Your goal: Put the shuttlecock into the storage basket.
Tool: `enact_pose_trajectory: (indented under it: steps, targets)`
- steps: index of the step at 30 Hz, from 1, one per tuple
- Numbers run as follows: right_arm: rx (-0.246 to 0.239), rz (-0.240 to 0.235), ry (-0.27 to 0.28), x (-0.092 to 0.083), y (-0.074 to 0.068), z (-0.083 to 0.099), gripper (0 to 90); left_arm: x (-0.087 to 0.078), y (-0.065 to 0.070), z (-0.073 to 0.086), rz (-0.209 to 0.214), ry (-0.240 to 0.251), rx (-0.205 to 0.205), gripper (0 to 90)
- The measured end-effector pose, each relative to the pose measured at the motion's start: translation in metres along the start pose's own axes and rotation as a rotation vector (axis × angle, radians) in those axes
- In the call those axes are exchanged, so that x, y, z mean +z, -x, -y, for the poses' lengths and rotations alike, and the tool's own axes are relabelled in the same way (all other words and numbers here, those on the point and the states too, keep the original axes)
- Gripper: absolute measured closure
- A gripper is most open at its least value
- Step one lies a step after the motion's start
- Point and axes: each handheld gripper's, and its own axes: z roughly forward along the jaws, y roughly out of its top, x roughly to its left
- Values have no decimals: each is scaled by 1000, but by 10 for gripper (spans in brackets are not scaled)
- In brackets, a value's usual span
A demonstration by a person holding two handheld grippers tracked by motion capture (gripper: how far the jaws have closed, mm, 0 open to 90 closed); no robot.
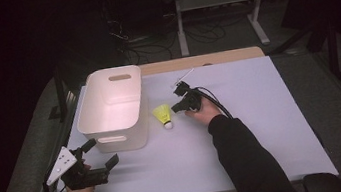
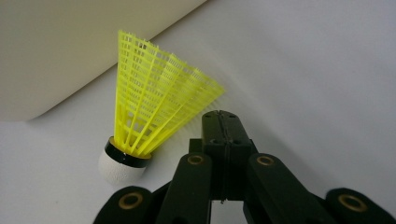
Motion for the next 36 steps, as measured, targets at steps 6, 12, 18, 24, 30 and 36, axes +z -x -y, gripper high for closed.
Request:
enact_pose_trajectory:
  steps: [6,12,18,24,30,36]
  targets:
    - [-10,-19,-1,6,-6,-3,886,0,0,0,1,1,-1,0]
    - [-29,-24,3,8,-10,-6,886,0,0,0,2,1,-1,0]
    - [-20,-32,14,4,-9,-6,886,0,0,0,1,1,-1,0]
    - [-26,-36,24,0,-12,-7,886,0,0,0,1,0,-1,0]
    - [-39,-37,36,-8,-19,-10,870,0,0,0,2,0,0,0]
    - [-54,-39,53,-19,-26,-12,834,0,0,0,1,0,0,0]
